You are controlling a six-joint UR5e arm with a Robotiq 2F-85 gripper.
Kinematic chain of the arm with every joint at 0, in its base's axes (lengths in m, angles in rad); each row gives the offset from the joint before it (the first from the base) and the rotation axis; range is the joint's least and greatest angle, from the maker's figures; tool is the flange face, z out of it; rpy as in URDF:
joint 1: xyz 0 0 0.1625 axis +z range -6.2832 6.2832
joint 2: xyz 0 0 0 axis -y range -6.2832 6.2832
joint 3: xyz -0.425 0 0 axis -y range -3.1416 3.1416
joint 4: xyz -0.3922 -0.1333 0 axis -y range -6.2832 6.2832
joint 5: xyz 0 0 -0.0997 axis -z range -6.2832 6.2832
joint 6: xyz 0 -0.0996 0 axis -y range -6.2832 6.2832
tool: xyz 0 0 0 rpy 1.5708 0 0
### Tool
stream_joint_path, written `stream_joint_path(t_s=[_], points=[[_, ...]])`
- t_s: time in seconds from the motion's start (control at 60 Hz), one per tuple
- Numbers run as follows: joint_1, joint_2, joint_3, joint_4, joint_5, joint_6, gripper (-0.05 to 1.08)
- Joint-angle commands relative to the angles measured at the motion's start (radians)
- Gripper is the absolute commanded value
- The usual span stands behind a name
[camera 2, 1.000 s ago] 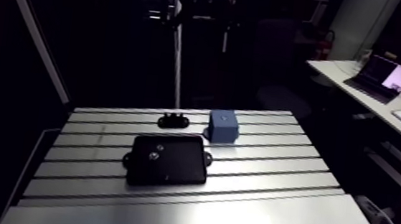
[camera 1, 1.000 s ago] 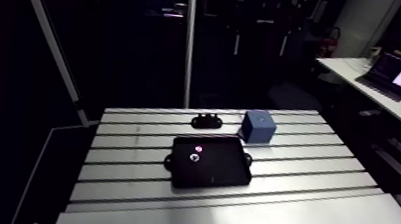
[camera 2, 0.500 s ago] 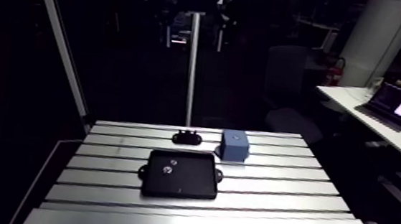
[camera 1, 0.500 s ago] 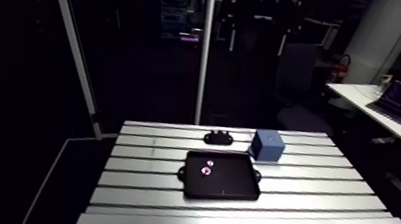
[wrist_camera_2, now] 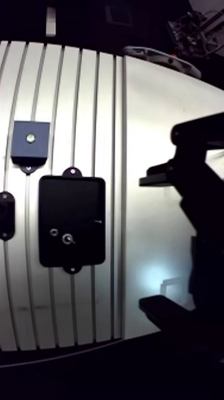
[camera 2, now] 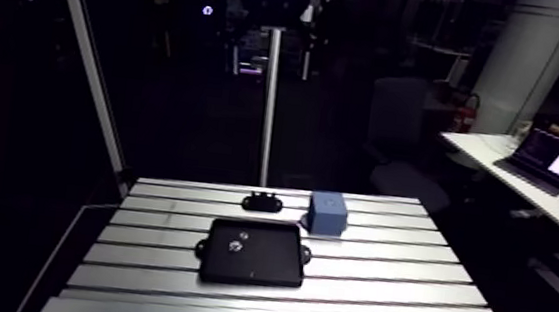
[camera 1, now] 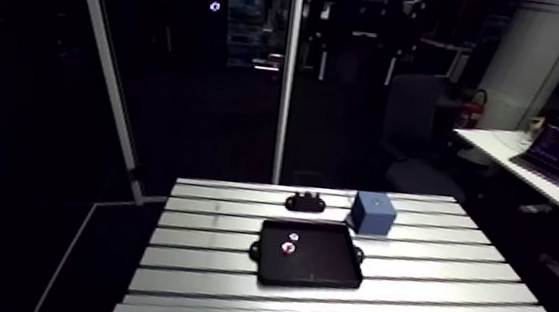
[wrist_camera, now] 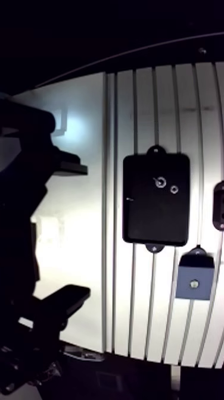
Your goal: Pick up the M10 bolt and insert it into the hex recess until seated.
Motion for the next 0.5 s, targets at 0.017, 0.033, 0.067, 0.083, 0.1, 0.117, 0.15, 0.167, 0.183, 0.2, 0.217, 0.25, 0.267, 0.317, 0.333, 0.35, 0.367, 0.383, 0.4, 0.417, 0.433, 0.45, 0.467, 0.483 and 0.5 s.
stream_joint_path(t_s=[0.017,0.033,0.067,0.083,0.1,0.117,0.15,0.167,0.183,0.2,0.217,0.25,0.267,0.317,0.333,0.35,0.367,0.383,0.4,0.417,0.433,0.45,0.467,0.483,0.5], points=[[0.015,-0.044,0.034,-0.047,0.000,0.000,0.01],[0.016,-0.049,0.038,-0.046,0.004,0.001,0.01],[0.017,-0.054,0.040,-0.043,0.007,0.000,0.01],[0.017,-0.054,0.040,-0.043,0.007,0.000,0.01],[0.019,-0.057,0.041,-0.040,0.009,0.000,0.01],[0.019,-0.057,0.041,-0.040,0.009,0.000,0.01],[0.019,-0.059,0.043,-0.038,0.009,0.000,0.01],[0.019,-0.061,0.046,-0.038,0.009,0.000,0.01],[0.019,-0.061,0.046,-0.038,0.009,0.000,0.01],[0.019,-0.061,0.050,-0.037,0.009,-0.001,0.01],[0.019,-0.061,0.050,-0.037,0.009,-0.001,0.01],[0.019,-0.061,0.054,-0.036,0.009,0.000,0.01],[0.019,-0.062,0.058,-0.035,0.009,-0.001,0.01],[0.019,-0.065,0.068,-0.035,0.009,-0.002,0.01],[0.019,-0.065,0.068,-0.035,0.009,-0.002,0.01],[0.019,-0.065,0.072,-0.035,0.008,-0.002,0.01],[0.019,-0.065,0.072,-0.035,0.008,-0.002,0.01],[0.019,-0.066,0.075,-0.035,0.007,-0.002,0.01],[0.019,-0.066,0.076,-0.035,0.007,-0.002,0.01],[0.019,-0.066,0.076,-0.035,0.007,-0.002,0.01],[0.019,-0.066,0.078,-0.035,0.007,-0.002,0.01],[0.019,-0.066,0.078,-0.035,0.007,-0.002,0.01],[0.019,-0.066,0.080,-0.035,0.007,-0.002,0.01],[0.019,-0.066,0.080,-0.035,0.007,-0.002,0.01],[0.019,-0.066,0.081,-0.035,0.007,-0.002,0.01]])
